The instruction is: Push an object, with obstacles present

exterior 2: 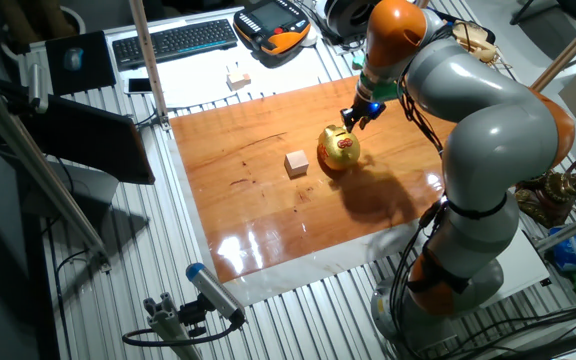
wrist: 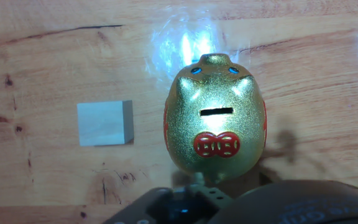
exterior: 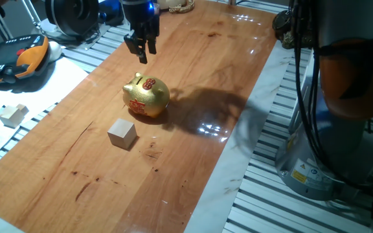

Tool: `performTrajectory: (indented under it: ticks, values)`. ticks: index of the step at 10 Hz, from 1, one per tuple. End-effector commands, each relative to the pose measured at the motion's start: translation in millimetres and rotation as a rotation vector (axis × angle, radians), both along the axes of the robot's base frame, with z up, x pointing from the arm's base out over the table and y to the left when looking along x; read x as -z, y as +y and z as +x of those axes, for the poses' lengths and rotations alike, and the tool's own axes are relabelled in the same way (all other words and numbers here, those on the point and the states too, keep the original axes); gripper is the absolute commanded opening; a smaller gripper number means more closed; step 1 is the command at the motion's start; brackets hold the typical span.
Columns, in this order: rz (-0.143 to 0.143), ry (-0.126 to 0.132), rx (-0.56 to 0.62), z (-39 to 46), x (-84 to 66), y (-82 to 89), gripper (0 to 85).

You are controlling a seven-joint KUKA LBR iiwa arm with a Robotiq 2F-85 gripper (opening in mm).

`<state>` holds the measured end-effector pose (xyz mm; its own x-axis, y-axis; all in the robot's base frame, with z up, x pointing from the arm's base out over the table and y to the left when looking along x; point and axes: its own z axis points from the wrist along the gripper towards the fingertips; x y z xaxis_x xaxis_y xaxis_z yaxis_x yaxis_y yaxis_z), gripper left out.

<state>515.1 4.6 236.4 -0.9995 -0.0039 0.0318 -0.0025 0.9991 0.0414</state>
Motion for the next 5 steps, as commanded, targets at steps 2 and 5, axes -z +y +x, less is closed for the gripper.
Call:
performTrajectory:
  ticks: [2, 5]
  values:
    - [0.0, -0.01, 0.008, -0.4, 2.4, 3.5, 0.0]
    - [-0.002, -0.018, 0.015, 0.0, 7.9, 11.5, 0.0]
